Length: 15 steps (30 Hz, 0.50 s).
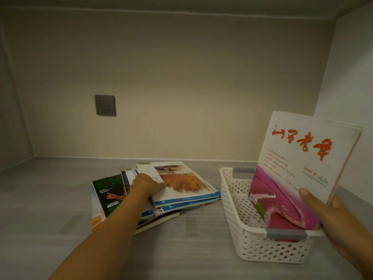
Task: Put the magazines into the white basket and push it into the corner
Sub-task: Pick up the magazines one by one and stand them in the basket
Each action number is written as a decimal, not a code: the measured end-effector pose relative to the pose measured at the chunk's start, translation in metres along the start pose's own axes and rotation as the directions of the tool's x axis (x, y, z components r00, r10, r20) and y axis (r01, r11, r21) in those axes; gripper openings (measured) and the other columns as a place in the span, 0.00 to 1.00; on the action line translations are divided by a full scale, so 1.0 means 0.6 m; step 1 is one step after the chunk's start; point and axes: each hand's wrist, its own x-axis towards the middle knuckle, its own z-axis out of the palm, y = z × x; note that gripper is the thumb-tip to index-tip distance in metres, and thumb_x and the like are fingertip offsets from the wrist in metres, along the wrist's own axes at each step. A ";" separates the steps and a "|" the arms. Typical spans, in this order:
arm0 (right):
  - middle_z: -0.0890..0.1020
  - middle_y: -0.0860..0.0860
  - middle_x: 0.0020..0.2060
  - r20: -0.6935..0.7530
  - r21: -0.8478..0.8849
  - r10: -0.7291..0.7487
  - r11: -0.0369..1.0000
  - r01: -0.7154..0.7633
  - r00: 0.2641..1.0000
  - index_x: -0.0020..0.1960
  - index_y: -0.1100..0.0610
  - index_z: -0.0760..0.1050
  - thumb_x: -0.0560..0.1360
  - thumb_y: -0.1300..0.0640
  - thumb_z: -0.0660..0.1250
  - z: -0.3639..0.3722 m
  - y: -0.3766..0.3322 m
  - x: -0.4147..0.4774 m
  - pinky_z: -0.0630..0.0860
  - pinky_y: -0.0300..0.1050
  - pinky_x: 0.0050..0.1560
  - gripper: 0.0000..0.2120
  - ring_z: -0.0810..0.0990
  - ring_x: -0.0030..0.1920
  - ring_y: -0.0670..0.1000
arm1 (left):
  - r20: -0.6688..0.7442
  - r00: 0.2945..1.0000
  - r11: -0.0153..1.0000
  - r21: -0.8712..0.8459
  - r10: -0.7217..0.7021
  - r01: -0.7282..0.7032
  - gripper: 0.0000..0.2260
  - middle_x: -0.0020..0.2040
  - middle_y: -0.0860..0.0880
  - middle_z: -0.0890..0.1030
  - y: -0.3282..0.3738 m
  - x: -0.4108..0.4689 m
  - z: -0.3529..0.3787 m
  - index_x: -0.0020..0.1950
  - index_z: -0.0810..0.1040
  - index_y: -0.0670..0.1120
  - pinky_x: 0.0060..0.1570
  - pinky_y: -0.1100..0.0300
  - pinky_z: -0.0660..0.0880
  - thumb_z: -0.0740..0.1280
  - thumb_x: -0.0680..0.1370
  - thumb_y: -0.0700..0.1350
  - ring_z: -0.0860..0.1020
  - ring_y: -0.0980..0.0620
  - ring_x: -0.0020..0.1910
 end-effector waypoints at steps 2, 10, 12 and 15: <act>0.78 0.47 0.60 -0.011 0.005 -0.005 1.000 0.005 1.000 0.67 0.45 0.68 0.69 0.48 0.65 0.000 0.000 0.001 0.80 0.49 0.49 0.27 0.78 0.58 0.51 | 0.030 0.999 0.987 -0.156 0.043 -0.038 0.39 0.67 0.41 0.71 -0.013 -0.004 -0.015 0.72 0.61 0.39 0.64 0.49 0.71 0.75 0.69 0.53 0.71 0.41 0.65; 0.79 0.46 0.59 0.009 -0.017 -0.013 1.000 0.013 1.000 0.67 0.45 0.68 0.69 0.48 0.64 0.002 -0.008 -0.002 0.80 0.39 0.44 0.26 0.78 0.57 0.50 | 0.127 0.990 0.907 -0.407 -0.060 0.107 0.23 0.58 0.36 0.77 -0.017 -0.006 -0.066 0.63 0.70 0.34 0.52 0.47 0.77 0.73 0.72 0.38 0.77 0.37 0.55; 0.78 0.48 0.60 0.006 -0.023 -0.009 1.000 0.009 1.000 0.67 0.45 0.68 0.71 0.50 0.64 0.002 -0.009 -0.003 0.80 0.45 0.49 0.24 0.78 0.57 0.52 | 0.230 0.972 0.826 -0.535 -0.057 0.175 0.13 0.46 0.38 0.79 -0.008 -0.013 -0.067 0.57 0.70 0.37 0.37 0.50 0.77 0.68 0.76 0.41 0.79 0.40 0.41; 0.78 0.49 0.61 0.000 -0.039 0.003 0.999 -0.003 1.000 0.68 0.46 0.67 0.73 0.51 0.63 0.002 -0.010 -0.005 0.78 0.51 0.52 0.23 0.77 0.59 0.54 | 0.381 0.921 0.779 -0.553 -0.078 0.295 0.09 0.35 0.43 0.77 0.000 -0.015 -0.058 0.46 0.71 0.40 0.21 0.63 0.70 0.64 0.79 0.46 0.73 0.48 0.30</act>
